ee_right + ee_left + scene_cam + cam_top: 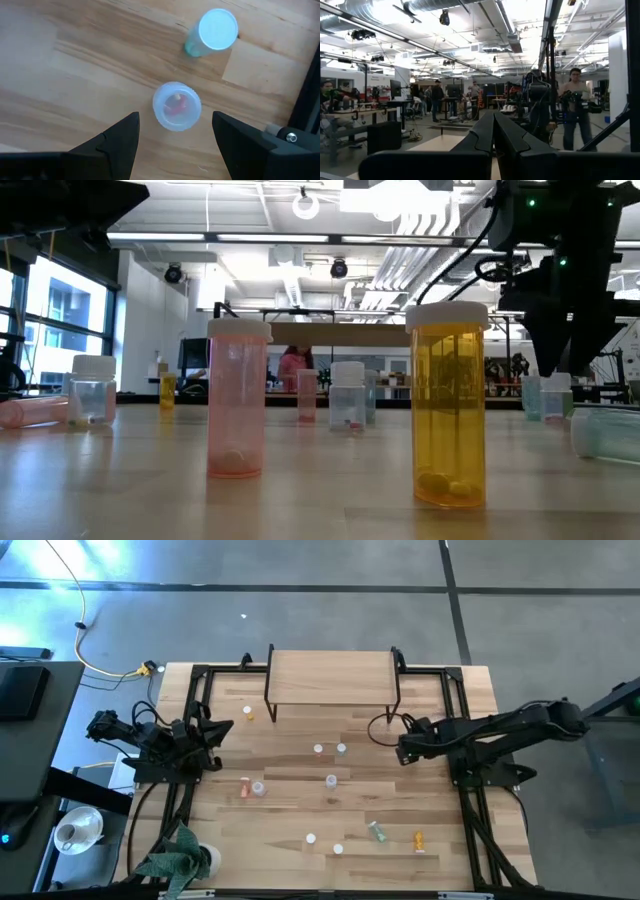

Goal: Pick and place medicine bottles onto shelf by color
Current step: Put the top right white pill bottle on the shelf

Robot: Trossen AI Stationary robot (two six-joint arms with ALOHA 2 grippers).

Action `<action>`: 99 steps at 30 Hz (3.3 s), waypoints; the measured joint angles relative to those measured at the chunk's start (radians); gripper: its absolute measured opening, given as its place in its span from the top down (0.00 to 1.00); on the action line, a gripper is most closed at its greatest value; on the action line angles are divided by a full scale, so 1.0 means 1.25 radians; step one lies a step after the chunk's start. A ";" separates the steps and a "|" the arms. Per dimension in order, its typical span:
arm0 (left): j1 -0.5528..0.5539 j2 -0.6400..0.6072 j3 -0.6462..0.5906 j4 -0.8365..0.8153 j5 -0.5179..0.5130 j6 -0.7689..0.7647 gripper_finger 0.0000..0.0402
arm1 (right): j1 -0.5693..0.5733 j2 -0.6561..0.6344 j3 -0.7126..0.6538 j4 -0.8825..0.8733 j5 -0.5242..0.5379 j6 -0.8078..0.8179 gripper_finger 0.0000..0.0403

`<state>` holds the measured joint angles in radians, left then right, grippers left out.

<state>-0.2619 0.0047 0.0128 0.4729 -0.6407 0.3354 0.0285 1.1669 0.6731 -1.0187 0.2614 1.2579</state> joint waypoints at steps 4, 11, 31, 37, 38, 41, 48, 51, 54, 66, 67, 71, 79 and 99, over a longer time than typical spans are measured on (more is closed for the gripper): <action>0.000 0.000 0.000 0.002 0.000 0.022 1.00 | -0.002 0.029 0.000 0.000 0.019 0.019 0.40; 0.000 0.000 0.000 0.008 0.000 0.038 1.00 | -0.002 0.067 -0.001 0.015 0.028 0.020 0.44; 0.000 0.000 0.000 -0.004 0.000 0.028 1.00 | 0.001 0.083 0.015 0.055 -0.032 -0.046 0.69; 0.000 0.000 0.000 -0.022 0.000 0.028 1.00 | 0.035 0.083 0.102 0.111 -0.054 -0.117 0.69; 0.000 0.000 0.000 -0.028 0.000 0.028 1.00 | 0.040 0.083 0.122 0.119 -0.056 -0.132 0.69; 0.000 0.000 0.000 -0.040 0.000 0.028 1.00 | 0.048 0.083 0.183 0.144 -0.055 -0.194 0.69; 0.000 0.000 0.000 -0.074 0.000 -0.006 1.00 | 0.010 0.083 0.352 0.151 0.024 -0.387 0.69; 0.000 0.000 0.000 -0.088 0.000 -0.023 1.00 | -0.031 0.083 0.424 0.150 0.060 -0.471 0.69; 0.000 0.000 0.000 -0.103 0.000 -0.035 1.00 | -0.085 0.083 0.490 0.146 0.093 -0.540 0.69; 0.000 0.000 0.000 -0.131 -0.002 -0.050 1.00 | -0.399 0.083 0.707 0.093 0.106 -0.615 0.69; 0.000 0.000 0.000 -0.131 -0.002 -0.050 1.00 | -0.421 0.083 0.716 0.093 0.104 -0.615 0.69; 0.000 0.000 0.000 -0.131 -0.003 -0.048 1.00 | -0.483 0.095 0.744 0.090 0.080 -0.615 0.69; 0.000 0.000 0.000 -0.131 -0.003 -0.050 1.00 | -0.521 0.238 0.835 -0.013 0.001 -0.636 0.69; 0.000 0.000 0.000 -0.136 -0.003 -0.050 1.00 | -0.552 0.557 1.022 -0.253 -0.075 -0.723 0.69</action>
<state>-0.2618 0.0048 0.0128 0.3023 -0.6441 0.2726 -0.6610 1.8630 1.9511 -1.3346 0.1680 0.3537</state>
